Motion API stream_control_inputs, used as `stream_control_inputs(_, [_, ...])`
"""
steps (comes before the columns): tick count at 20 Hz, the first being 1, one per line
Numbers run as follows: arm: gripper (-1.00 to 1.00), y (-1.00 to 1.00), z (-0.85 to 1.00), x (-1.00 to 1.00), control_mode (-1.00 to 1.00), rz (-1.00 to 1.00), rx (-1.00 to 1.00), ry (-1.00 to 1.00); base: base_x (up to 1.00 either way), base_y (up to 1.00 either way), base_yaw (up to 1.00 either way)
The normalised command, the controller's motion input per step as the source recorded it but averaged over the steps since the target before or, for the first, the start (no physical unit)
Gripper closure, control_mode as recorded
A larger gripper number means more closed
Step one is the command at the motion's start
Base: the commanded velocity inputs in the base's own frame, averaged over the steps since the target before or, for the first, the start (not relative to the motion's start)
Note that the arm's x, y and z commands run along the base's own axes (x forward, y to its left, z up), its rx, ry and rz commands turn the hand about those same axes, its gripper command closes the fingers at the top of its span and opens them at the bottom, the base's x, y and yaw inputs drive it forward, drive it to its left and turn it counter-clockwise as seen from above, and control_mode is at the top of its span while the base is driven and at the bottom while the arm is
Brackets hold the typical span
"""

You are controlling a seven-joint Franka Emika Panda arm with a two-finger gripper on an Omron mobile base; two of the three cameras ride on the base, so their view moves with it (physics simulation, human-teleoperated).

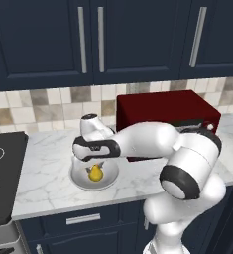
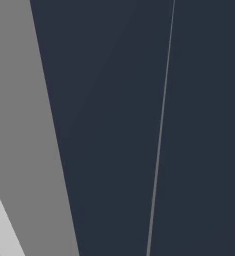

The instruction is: Remove the pear from the bowl and place it on the small plate. Then place the bowl with only the shrimp in the microwave, close the door, and press the start button to microwave the shrimp.

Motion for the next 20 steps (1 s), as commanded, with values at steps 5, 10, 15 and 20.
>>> stream_control_inputs(5, [1.00,-0.03,0.81,-0.42,-1.00,0.00,-0.08,-0.28,0.00,0.00,0.00])
stream_control_inputs(10, [1.00,-0.34,0.76,0.24,-1.00,0.00,-0.03,-0.16,0.00,0.00,0.00])
stream_control_inputs(15, [1.00,-0.24,0.35,0.40,-1.00,0.00,-0.04,-0.16,0.00,0.00,0.00])
stream_control_inputs(20, [1.00,-0.02,-0.02,0.80,-1.00,0.00,0.00,-0.06,0.00,0.00,0.00])
